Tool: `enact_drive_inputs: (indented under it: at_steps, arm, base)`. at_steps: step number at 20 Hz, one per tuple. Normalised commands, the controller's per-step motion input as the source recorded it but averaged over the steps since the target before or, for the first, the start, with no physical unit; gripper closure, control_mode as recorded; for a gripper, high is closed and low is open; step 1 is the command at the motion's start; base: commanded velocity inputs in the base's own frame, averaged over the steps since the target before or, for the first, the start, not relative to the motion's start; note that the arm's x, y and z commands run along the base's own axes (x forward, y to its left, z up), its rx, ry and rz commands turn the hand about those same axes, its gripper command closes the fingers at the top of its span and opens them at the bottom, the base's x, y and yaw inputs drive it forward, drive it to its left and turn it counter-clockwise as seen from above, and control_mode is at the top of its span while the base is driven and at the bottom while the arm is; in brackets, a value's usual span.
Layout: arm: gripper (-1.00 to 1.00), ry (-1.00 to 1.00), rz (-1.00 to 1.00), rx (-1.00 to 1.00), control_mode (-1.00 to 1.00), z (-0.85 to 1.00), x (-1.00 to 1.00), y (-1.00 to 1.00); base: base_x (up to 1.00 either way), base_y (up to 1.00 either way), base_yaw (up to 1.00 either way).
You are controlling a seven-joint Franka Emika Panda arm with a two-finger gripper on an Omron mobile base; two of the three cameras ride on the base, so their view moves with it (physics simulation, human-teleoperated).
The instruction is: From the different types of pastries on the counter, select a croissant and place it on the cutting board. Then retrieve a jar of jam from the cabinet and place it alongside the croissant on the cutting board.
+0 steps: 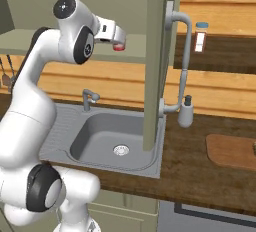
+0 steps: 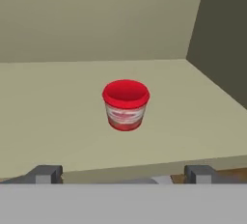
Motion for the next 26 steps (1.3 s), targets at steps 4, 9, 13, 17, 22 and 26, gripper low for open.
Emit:
enact_drive_inputs:
  at_steps: [4, 9, 13, 17, 22, 26]
  arm:
    - [-1.00, -0.11, 0.02, -0.03, -1.00, -0.43, 0.00, 0.00]
    - [-1.00, -0.04, 0.02, 0.00, -1.00, -0.19, 0.05, 0.00]
    - [-1.00, 0.01, 0.00, 0.00, -1.00, 0.04, 0.36, 0.01]
    - [-1.00, 0.08, 0.00, 0.00, -1.00, 0.16, 0.44, 0.00]
    - [-1.00, 0.09, 0.00, 0.00, -1.00, 0.11, 0.49, 0.00]
    - [-1.00, 0.08, 0.00, 0.00, -1.00, 0.02, 0.36, -0.02]
  base:
    - [0.00, 0.00, 0.00]
    - [0.00, 0.00, 0.00]
    - [0.00, 0.00, 0.00]
    - [0.00, 0.00, 0.00]
    - [0.00, 0.00, 0.00]
    - [0.00, 0.00, 0.00]
